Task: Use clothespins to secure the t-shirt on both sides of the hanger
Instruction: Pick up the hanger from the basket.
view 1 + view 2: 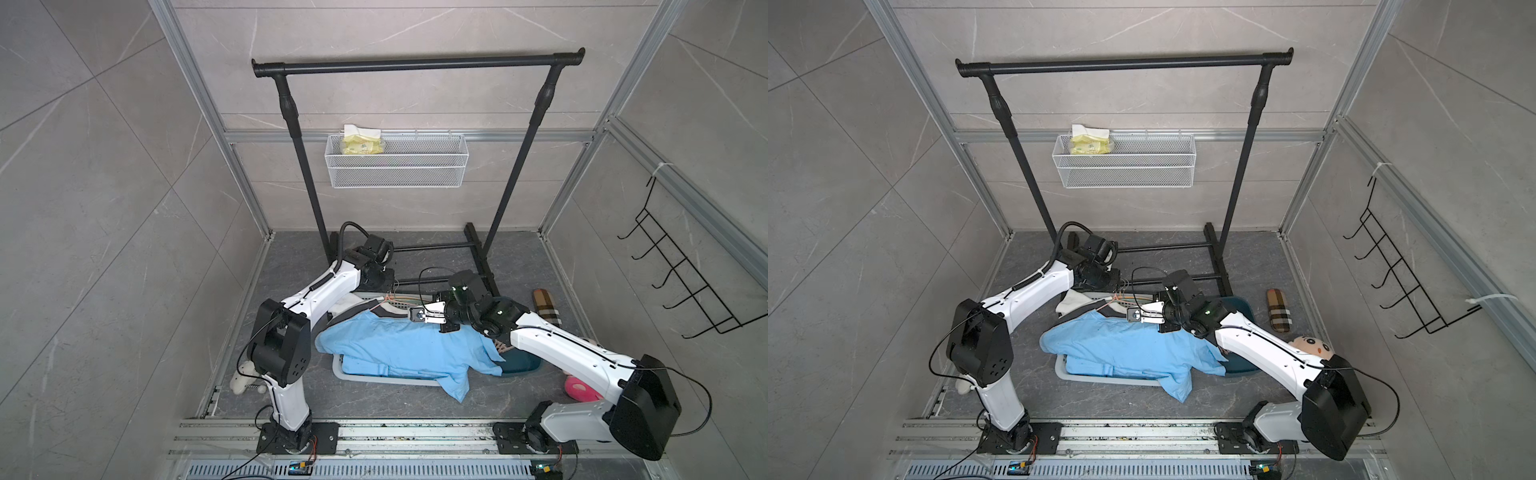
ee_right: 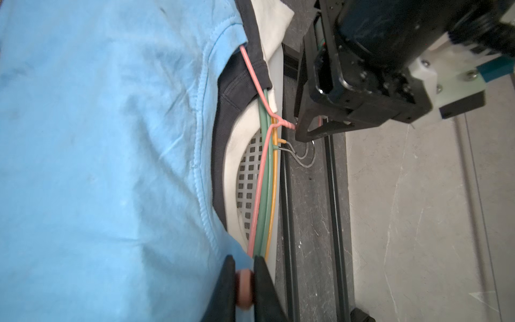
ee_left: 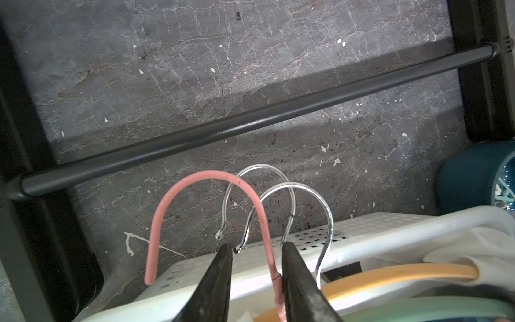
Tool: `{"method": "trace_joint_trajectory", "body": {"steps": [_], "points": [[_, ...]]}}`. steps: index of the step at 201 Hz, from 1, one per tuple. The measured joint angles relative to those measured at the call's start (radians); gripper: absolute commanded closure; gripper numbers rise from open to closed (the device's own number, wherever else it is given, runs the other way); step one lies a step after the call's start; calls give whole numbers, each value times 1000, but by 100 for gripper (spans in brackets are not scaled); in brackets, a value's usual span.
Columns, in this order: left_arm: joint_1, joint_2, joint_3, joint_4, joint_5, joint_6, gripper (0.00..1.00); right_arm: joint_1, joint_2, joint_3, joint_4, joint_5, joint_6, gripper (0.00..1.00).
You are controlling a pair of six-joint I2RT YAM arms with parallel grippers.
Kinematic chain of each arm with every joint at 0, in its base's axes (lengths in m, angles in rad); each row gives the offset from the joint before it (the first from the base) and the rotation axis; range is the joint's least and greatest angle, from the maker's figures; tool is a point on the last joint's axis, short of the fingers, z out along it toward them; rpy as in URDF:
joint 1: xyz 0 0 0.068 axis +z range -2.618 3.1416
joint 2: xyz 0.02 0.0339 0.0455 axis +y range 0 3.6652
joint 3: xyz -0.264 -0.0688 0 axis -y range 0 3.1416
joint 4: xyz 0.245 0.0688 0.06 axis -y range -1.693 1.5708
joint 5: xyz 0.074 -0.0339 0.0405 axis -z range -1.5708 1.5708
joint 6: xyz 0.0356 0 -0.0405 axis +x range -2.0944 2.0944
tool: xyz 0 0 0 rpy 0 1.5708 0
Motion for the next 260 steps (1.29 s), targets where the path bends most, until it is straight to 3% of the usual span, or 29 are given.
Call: {"method": "trace_joint_trajectory", "body": {"steps": [23,90,122,172,260], "points": [[0,2,0,0,11,-11,75,2,0,0,0,6,0,100],[-3,7,-1,0,56,-27,79,3,-11,-4,0,15,0,100],[-4,3,-3,5,63,-37,92,4,-14,-4,0,18,2,100],[-4,-38,-28,36,119,-64,100,7,-46,-23,0,3,12,100],[6,-119,-72,140,245,-63,100,6,-95,-56,54,-10,43,100]]}}
